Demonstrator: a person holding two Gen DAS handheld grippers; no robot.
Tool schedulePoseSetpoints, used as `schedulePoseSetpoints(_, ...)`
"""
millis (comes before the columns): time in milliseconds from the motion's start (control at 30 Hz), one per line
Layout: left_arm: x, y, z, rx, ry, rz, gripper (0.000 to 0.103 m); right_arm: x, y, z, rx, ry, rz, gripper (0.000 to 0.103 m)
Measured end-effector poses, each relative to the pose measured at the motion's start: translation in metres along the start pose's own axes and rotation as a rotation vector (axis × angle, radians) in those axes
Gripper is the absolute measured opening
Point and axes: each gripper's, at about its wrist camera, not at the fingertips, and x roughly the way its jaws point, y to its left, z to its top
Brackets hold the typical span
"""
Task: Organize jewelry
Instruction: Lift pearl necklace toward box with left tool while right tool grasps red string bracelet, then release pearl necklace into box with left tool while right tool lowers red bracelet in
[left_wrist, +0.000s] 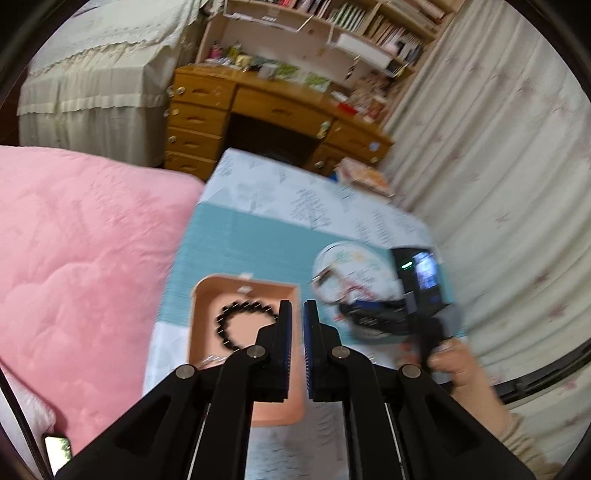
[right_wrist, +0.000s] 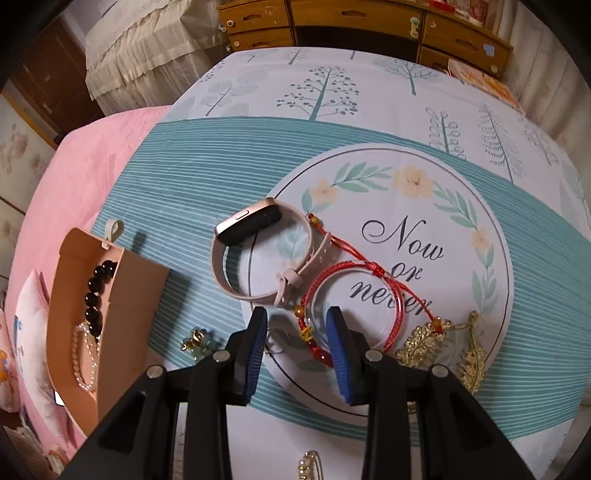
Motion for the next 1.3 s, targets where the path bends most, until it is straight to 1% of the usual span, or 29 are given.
schedulePoseSetpoints(67, 0.009, 0.005, -0.007, -0.003, 0.027, 0.016, 0.006, 0.0, 0.004, -0.002, -0.02, -0.008, -0.021, 0.033)
schedulePoseSetpoints(100, 0.012, 0.007, -0.011, -0.006, 0.039, 0.02, 0.007, 0.0, 0.004, -0.002, -0.026, -0.012, -0.03, 0.03)
schedulePoseSetpoints(133, 0.015, 0.009, -0.013, -0.01, 0.045, 0.026, 0.012, 0.0, 0.005, -0.003, -0.028, -0.016, -0.033, 0.024)
schedulePoseSetpoints(167, 0.018, 0.01, -0.016, -0.009, 0.05, 0.041, 0.019, 0.0, 0.004, -0.004, -0.023, -0.015, -0.024, 0.013)
schedulePoseSetpoints(200, 0.022, 0.011, -0.018, -0.006, 0.05, 0.055, 0.021, -0.001, 0.002, -0.004, -0.012, -0.011, -0.006, 0.011)
schedulePoseSetpoints(333, 0.028, 0.012, -0.022, 0.002, 0.05, 0.084, 0.041, -0.012, -0.007, -0.007, 0.044, -0.043, 0.017, 0.011)
schedulePoseSetpoints(367, 0.03, 0.012, -0.022, 0.006, 0.049, 0.089, 0.042, -0.017, -0.01, -0.008, 0.06, -0.052, 0.036, 0.011)
schedulePoseSetpoints(500, 0.035, 0.01, -0.026, 0.032, 0.048, 0.116, 0.043, -0.042, -0.015, -0.009, 0.109, -0.093, 0.096, 0.01)
schedulePoseSetpoints(567, 0.037, 0.011, -0.028, 0.034, 0.049, 0.122, 0.047, -0.058, -0.012, -0.01, 0.113, -0.125, 0.128, 0.01)
schedulePoseSetpoints(633, 0.037, 0.013, -0.028, 0.031, 0.047, 0.127, 0.053, -0.075, -0.004, -0.009, 0.109, -0.161, 0.156, 0.01)
schedulePoseSetpoints(667, 0.037, 0.014, -0.029, 0.029, 0.042, 0.13, 0.054, -0.084, 0.0, -0.009, 0.104, -0.179, 0.171, 0.01)
schedulePoseSetpoints(867, 0.035, 0.022, -0.03, 0.018, 0.034, 0.141, 0.055, -0.133, 0.04, -0.011, 0.026, -0.276, 0.283, 0.009)
schedulePoseSetpoints(967, 0.034, 0.025, -0.031, 0.013, 0.029, 0.147, 0.055, -0.147, 0.063, -0.013, -0.03, -0.289, 0.337, 0.005)
schedulePoseSetpoints(1133, 0.03, 0.033, -0.032, -0.006, 0.019, 0.151, 0.055, -0.154, 0.103, -0.019, -0.125, -0.271, 0.392, 0.005)
schedulePoseSetpoints(1300, 0.023, 0.042, -0.033, -0.021, 0.004, 0.163, 0.055, -0.152, 0.131, -0.023, -0.188, -0.26, 0.387, 0.005)
